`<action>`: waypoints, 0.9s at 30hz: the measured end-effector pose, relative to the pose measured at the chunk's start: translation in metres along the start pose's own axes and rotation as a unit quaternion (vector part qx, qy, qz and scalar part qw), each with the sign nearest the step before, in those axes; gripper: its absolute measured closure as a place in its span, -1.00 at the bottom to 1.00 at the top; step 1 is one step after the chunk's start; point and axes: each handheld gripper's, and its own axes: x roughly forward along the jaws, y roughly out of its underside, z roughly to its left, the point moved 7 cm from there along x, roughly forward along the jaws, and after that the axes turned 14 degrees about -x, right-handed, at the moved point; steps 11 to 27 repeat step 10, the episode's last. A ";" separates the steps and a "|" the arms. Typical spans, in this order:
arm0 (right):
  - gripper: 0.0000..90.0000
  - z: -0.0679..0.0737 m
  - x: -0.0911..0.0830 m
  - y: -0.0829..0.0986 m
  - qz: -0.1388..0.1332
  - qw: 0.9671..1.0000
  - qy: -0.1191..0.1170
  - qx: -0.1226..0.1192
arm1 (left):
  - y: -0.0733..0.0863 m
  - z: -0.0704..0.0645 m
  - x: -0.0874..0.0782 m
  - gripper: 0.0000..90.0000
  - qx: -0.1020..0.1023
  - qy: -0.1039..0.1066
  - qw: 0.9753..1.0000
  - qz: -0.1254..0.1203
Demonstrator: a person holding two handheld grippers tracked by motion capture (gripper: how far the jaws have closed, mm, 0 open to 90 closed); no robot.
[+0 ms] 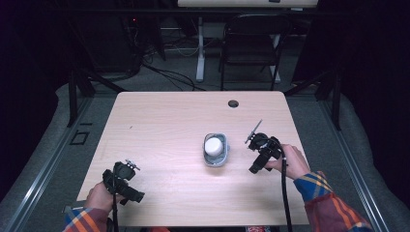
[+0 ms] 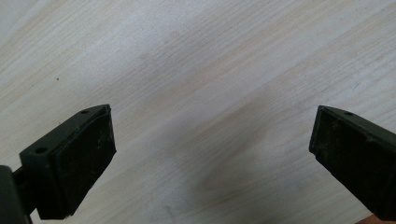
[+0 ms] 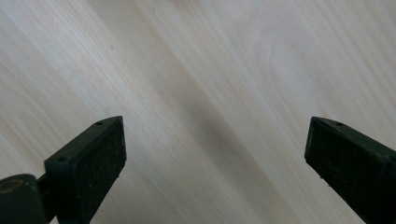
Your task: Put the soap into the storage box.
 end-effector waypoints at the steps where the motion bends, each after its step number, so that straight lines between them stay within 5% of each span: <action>1: -0.89 0.000 0.001 0.006 0.008 1.000 0.002 -0.005 | 0.000 0.000 0.000 -1.00 0.000 0.000 1.000 0.000; 10: -0.93 0.014 0.020 0.041 0.027 0.999 -0.015 0.014 | 0.000 0.000 0.000 -1.00 0.004 -0.001 1.000 -0.001; 27: -0.93 0.014 0.020 0.041 0.027 0.999 -0.015 0.014 | 0.000 0.000 0.000 -1.00 0.004 -0.001 1.000 -0.001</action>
